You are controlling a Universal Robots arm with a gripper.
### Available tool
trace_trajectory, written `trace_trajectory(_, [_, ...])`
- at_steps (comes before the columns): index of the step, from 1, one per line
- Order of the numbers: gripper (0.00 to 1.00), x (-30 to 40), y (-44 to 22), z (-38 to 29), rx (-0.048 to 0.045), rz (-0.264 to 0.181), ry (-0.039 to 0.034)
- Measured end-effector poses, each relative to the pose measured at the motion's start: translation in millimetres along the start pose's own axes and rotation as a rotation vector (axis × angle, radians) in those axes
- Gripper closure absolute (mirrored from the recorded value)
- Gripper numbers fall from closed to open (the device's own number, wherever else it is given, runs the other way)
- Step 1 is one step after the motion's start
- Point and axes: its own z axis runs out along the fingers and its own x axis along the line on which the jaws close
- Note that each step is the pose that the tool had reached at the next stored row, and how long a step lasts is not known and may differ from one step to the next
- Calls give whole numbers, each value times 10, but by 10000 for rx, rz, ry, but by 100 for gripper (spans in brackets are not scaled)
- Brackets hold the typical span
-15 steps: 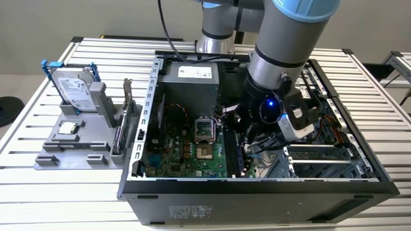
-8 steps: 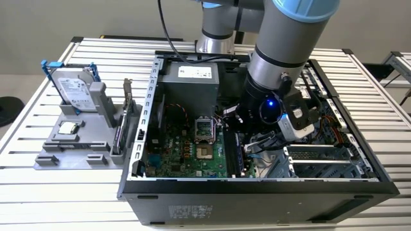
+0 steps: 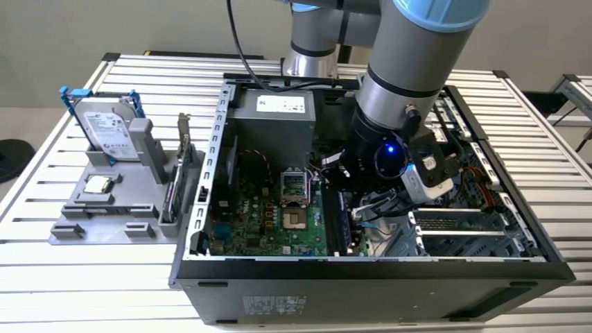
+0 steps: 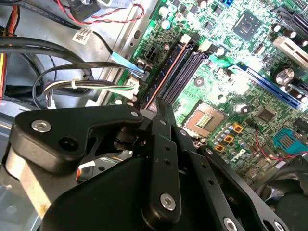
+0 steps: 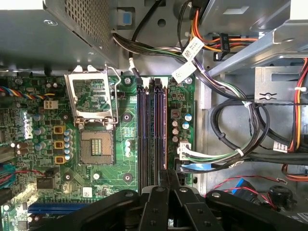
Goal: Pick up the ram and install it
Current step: 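Press down the ram until it locks into place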
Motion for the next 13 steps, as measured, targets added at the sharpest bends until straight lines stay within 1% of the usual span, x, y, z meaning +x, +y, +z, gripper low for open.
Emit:
trace_trajectory(6, [100,0,0,0,1,-42,0])
trace_trajectory(13, [100,-1,0,1,6,-434,-5])
